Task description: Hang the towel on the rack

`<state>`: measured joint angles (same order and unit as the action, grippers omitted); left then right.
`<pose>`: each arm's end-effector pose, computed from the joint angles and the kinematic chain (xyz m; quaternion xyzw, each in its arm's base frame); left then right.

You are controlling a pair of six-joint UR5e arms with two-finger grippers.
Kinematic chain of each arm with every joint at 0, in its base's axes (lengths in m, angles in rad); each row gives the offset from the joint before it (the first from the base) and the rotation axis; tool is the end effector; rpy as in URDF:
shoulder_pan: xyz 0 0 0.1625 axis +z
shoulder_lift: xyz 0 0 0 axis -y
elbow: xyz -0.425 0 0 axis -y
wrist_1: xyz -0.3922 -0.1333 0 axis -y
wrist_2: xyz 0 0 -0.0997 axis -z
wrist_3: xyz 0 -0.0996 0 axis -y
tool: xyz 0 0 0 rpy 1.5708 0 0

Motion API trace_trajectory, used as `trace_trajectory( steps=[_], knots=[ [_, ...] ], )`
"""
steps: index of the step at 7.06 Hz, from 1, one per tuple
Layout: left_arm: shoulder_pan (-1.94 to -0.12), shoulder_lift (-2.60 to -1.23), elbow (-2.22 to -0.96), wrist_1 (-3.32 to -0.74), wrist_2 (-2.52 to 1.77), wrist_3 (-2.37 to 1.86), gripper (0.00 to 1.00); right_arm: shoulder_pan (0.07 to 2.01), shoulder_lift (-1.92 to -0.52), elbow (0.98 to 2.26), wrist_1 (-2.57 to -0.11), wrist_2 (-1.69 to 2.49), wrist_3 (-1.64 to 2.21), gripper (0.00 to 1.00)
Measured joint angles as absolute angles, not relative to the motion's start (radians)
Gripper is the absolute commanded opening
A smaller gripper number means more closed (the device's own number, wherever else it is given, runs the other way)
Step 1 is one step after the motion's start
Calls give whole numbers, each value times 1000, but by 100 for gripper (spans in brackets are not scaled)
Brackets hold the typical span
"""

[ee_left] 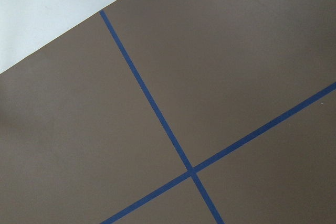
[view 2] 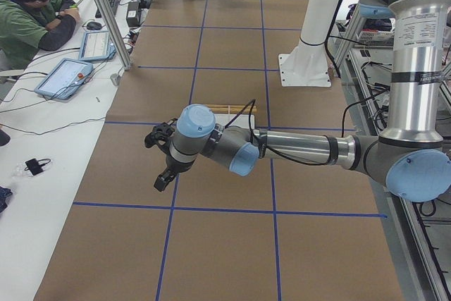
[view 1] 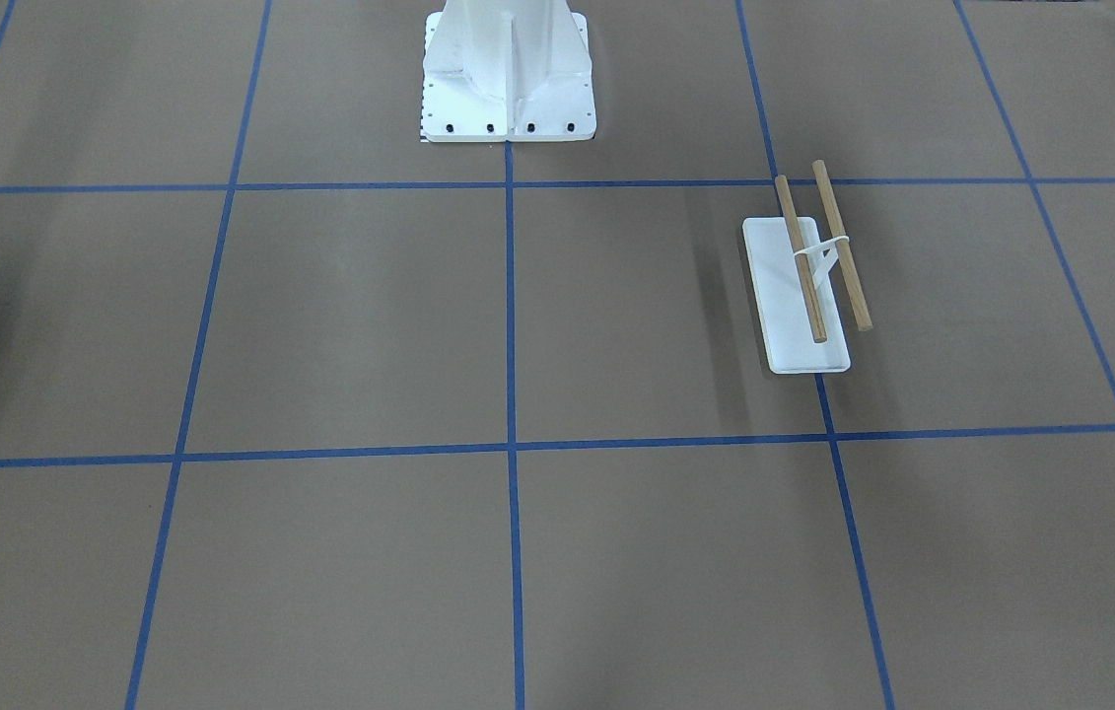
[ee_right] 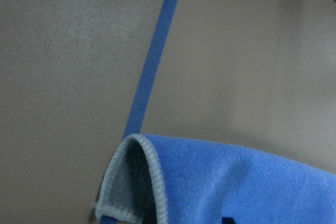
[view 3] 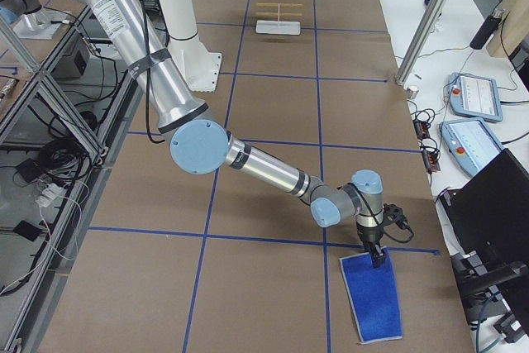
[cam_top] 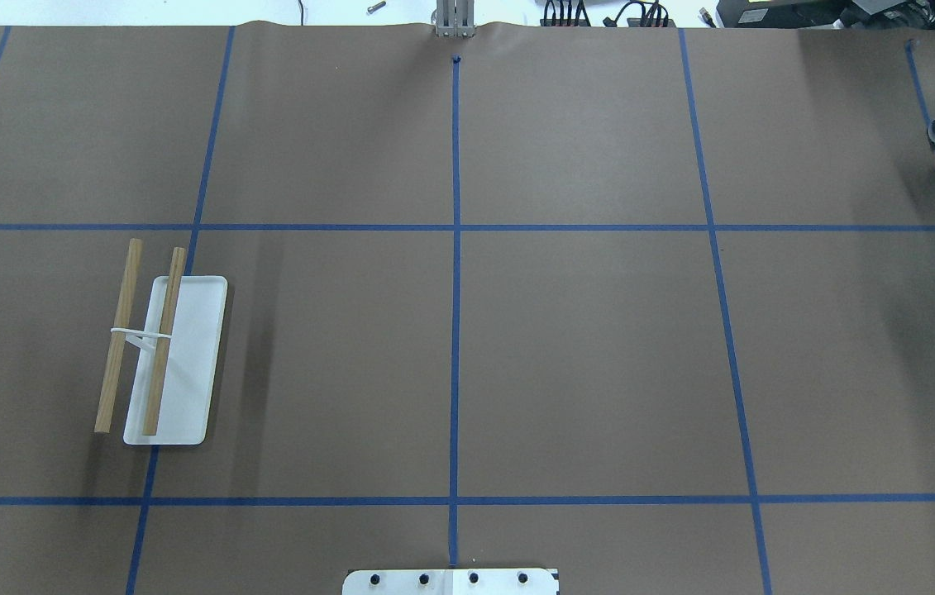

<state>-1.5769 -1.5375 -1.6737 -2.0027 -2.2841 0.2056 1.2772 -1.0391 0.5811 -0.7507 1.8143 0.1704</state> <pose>-0.0712 -0.5003 0.5781 0.2670 0.3118 0.1766 0.8946 -0.0964 -0.6966 0.7573 0.1465 -0.1574 -0.0819 0.9732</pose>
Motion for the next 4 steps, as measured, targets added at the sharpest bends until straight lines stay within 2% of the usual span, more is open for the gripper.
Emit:
trace_trajectory(
  steps=[4],
  knots=[
    [-1577,-1531,-1675,-2003,-2284,206,99,1329,-1041,607,-749,1877,174,0]
  ],
)
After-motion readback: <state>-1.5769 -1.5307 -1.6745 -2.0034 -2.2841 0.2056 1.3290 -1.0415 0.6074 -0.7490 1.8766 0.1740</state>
